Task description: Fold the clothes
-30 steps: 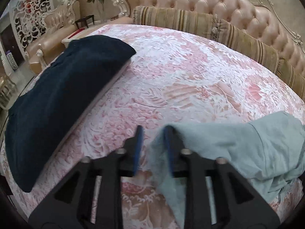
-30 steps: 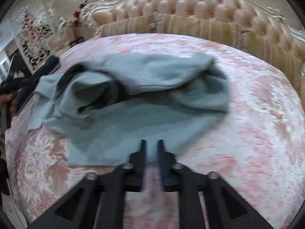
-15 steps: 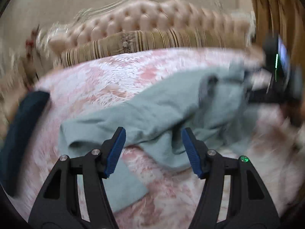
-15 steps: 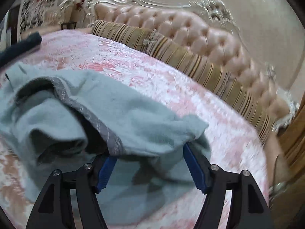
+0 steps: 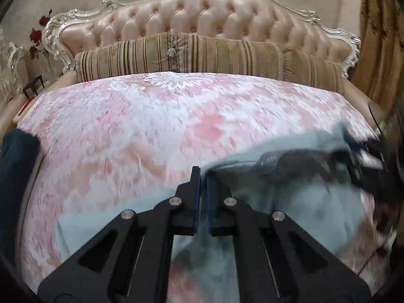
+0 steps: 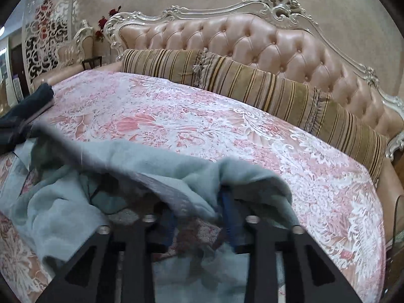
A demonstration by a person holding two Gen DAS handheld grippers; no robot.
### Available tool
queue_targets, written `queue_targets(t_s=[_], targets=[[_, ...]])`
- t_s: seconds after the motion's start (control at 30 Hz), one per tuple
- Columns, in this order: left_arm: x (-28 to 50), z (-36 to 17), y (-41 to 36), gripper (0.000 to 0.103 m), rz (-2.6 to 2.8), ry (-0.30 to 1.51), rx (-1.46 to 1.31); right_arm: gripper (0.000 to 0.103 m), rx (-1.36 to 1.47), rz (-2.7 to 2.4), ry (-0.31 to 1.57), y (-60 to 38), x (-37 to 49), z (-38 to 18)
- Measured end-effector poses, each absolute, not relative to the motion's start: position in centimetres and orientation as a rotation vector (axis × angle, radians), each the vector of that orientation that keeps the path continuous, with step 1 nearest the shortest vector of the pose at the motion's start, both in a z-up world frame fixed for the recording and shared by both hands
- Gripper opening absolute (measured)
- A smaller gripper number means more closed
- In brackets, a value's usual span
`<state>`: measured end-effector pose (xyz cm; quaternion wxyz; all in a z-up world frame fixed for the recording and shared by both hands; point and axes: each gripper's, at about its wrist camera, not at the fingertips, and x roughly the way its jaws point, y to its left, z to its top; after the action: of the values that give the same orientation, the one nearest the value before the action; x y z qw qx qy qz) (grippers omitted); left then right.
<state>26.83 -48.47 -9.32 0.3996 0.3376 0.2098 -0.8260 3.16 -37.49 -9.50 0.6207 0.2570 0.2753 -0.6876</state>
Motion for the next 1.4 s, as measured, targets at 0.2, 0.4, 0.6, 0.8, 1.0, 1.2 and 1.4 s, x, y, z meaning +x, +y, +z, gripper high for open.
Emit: queue_targets(t_s=[0.2,0.4,0.6,0.8,1.0,1.2,1.4], targets=[[24.1,-11.5,-55.6,0.005,-1.972,0.585,0.906,0.061,0.660,-1.567,0.599,-38.1,2.0,-11.4],[24.1,-14.0,-60.2,0.005,-1.870,0.655,0.893,0.062,0.698,-1.543,0.604,-38.4,1.4,-12.7],[23.7,-15.3,-61.6,0.010,-1.825,0.645,0.882,0.066,0.702,-1.521,0.612,-38.1,2.0,-12.5],[25.9,-13.0,-60.2,0.030,-1.825,0.674,0.845,0.068,0.717,-1.516,0.628,-38.0,2.0,-12.9],[32.2,-9.1,-50.6,0.067,-1.895,0.704,0.689,0.075,0.747,-1.504,0.604,-36.2,2.0,-12.2],[34.6,-10.6,-35.0,0.067,-2.038,0.749,0.652,0.081,0.705,-1.437,0.626,-33.7,5.4,-12.4],[29.9,-13.1,-30.2,0.067,-2.047,0.535,0.802,0.080,0.575,-1.406,0.650,-33.7,8.4,-11.7]])
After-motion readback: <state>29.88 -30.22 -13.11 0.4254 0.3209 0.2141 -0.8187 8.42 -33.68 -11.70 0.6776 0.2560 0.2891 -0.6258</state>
